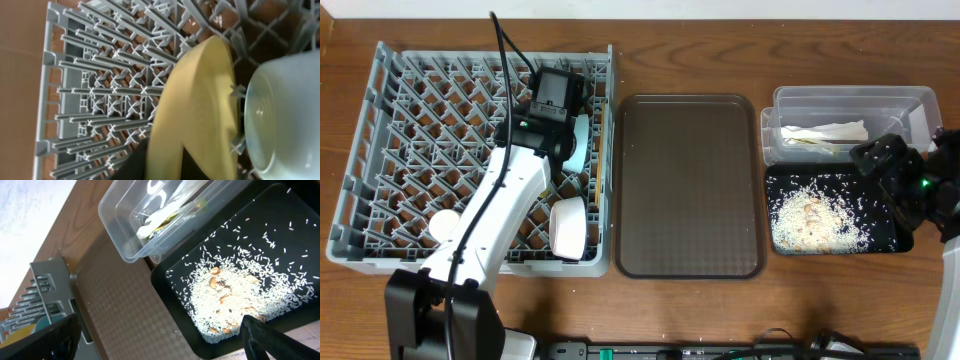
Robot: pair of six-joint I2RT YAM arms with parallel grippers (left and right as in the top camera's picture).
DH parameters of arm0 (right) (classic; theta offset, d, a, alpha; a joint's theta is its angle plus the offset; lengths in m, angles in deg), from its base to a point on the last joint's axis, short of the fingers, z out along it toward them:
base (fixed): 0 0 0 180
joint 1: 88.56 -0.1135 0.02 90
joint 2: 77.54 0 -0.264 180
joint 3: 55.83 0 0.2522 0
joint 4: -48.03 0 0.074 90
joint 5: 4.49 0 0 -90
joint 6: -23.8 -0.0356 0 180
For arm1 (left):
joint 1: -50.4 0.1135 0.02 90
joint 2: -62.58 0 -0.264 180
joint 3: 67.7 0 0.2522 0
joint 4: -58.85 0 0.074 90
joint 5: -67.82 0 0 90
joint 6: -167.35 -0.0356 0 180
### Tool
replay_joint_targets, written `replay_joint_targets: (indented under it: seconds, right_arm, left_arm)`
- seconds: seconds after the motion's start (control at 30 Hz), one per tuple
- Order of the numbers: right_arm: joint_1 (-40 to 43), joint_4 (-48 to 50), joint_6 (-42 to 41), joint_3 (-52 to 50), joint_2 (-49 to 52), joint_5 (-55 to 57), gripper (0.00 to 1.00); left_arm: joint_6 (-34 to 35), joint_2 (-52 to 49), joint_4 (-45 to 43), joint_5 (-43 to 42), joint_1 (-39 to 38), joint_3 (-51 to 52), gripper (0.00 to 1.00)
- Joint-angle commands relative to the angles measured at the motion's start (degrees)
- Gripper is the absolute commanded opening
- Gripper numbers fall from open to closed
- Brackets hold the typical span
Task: Sort waste into correct bins and load items into the dishwasher
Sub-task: 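Stand the yellow plate upright in the rack and open the left gripper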
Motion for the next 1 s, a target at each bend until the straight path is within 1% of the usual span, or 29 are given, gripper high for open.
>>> replay_joint_targets:
  seconds: [0.0,0.03,0.07,0.17,0.2,0.33,0.43,0.63,0.67,0.87,0.93,0.97]
  right_arm:
    - [0.4,-0.3,-0.4,0.2,-0.5,0.2,0.99]
    - [0.4,-0.3,-0.4,0.2,-0.5,0.2,0.99]
    - [0.4,-0.3,-0.4,0.2,-0.5,0.2,0.99]
    - [0.4,-0.3,-0.4,0.2,-0.5,0.2,0.99]
    - [0.4,-0.3,-0.4,0.2,-0.5,0.2,0.99]
    - [0.4,-0.3,-0.4,0.2,-0.5,0.2,0.99]
    - [0.4,-0.3,-0.4,0.2,-0.5,0.2,0.99]
    - [0.4,-0.3,-0.4,0.2,-0.5,0.2,0.99]
    - [0.4,-0.3,-0.4,0.2,-0.5,0.2,0.99]
    - [0.4,-0.3,-0.4,0.2,-0.5,0.2,0.99]
    - [0.1,-0.3,0.1,0.2,-0.5,-1.1,0.99]
    - [-0.2,-0.3,1.9,0.2,-0.5,-3.0,0.99]
  left_arm:
    - [0.0,-0.5,0.6,-0.7,-1.3,0.6,0.43]
    - [0.0,0.1,0.6,-0.7,-1.9,0.5,0.52]
    - [0.0,0.7,0.6,-0.7,-2.6,0.5,0.58]
    - [0.0,3.1,0.6,-0.7,-5.0,0.3,0.71]
    - [0.0,4.0,0.6,-0.7,-5.8,0.3,0.74]
    - [0.0,7.5,1.0,-1.6,-9.2,0.3,0.76]
    - [0.0,9.6,2.3,-3.6,-11.8,0.3,0.76]
    - [0.1,12.2,5.7,-3.5,-16.1,0.2,0.76]
    - [0.5,12.6,6.0,-3.5,-16.3,0.2,0.76]
    - [8.7,17.5,6.8,-3.6,-15.1,0.2,0.76]
    - [9.6,20.0,6.9,-5.4,-14.5,0.0,0.76]
    - [9.6,21.3,7.0,-7.0,-14.4,-0.2,0.76]
